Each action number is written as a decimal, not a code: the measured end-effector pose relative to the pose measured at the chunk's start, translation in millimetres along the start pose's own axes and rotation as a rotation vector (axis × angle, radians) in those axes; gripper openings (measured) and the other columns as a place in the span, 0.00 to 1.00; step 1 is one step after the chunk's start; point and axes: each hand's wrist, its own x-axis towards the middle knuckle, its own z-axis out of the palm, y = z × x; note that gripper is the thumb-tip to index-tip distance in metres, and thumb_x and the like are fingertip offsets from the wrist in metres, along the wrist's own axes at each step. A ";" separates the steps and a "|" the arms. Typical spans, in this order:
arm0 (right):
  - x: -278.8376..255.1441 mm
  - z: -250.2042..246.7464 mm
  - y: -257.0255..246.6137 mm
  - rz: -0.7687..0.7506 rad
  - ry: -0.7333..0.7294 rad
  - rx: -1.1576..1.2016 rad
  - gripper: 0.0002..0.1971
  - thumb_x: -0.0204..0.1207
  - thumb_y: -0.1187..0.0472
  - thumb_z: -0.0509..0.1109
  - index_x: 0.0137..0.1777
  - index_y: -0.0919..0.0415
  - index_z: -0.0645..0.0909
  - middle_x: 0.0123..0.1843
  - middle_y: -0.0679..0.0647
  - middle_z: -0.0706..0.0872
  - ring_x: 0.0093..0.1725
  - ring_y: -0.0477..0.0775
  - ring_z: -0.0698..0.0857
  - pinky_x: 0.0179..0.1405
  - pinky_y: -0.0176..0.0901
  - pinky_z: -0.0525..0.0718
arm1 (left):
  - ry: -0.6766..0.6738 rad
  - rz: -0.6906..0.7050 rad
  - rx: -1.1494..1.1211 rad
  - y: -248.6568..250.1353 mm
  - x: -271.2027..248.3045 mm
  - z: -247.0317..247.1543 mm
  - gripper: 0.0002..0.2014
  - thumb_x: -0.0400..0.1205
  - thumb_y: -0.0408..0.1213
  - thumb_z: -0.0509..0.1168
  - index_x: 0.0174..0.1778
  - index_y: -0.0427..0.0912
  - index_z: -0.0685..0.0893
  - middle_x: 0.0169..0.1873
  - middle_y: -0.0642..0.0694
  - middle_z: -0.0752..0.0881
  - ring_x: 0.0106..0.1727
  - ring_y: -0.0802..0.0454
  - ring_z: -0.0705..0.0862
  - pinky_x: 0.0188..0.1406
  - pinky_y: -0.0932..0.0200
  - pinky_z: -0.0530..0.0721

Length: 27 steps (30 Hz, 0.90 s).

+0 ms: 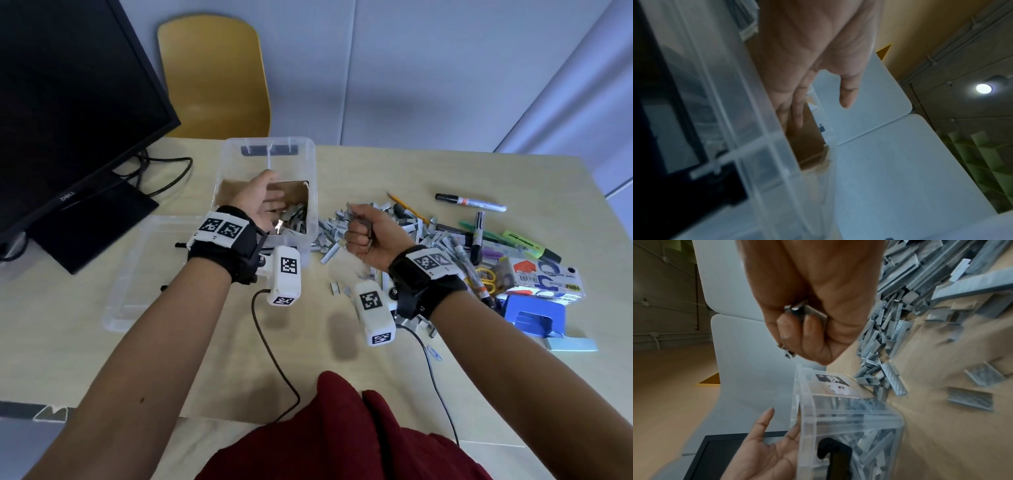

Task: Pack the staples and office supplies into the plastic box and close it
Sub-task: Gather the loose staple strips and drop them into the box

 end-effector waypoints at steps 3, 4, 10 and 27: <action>4.8 17.1 -2.3 -0.006 -0.017 -0.011 0.18 0.83 0.59 0.53 0.29 0.54 0.59 0.15 0.45 0.58 0.15 0.44 0.54 0.15 0.32 0.52 | 0.071 0.137 0.014 7.9 -7.3 -10.1 0.08 0.82 0.41 0.60 0.51 0.42 0.78 0.52 0.44 0.82 0.60 0.47 0.80 0.64 0.49 0.72; 7.6 24.3 -3.0 -0.002 -0.019 -0.011 0.18 0.83 0.59 0.54 0.29 0.55 0.61 0.14 0.45 0.60 0.13 0.43 0.57 0.14 0.32 0.53 | 0.143 0.196 0.047 11.2 -9.1 -15.3 0.05 0.82 0.40 0.60 0.45 0.43 0.78 0.49 0.46 0.83 0.56 0.48 0.80 0.60 0.53 0.74; 34.3 80.1 4.8 0.104 -0.003 -0.066 0.16 0.83 0.60 0.51 0.32 0.57 0.66 0.15 0.48 0.68 0.14 0.44 0.67 0.13 0.29 0.63 | 0.532 0.376 0.475 9.9 0.5 -70.6 0.15 0.80 0.33 0.56 0.61 0.44 0.80 0.63 0.42 0.80 0.65 0.44 0.77 0.60 0.56 0.76; 63.1 119.8 19.9 0.127 0.117 -0.274 0.05 0.81 0.65 0.59 0.44 0.62 0.74 0.45 0.55 0.74 0.44 0.58 0.77 0.67 0.60 0.75 | 0.436 0.344 0.719 -29.0 9.8 -89.5 0.19 0.87 0.41 0.46 0.69 0.43 0.75 0.63 0.36 0.80 0.63 0.37 0.78 0.61 0.49 0.75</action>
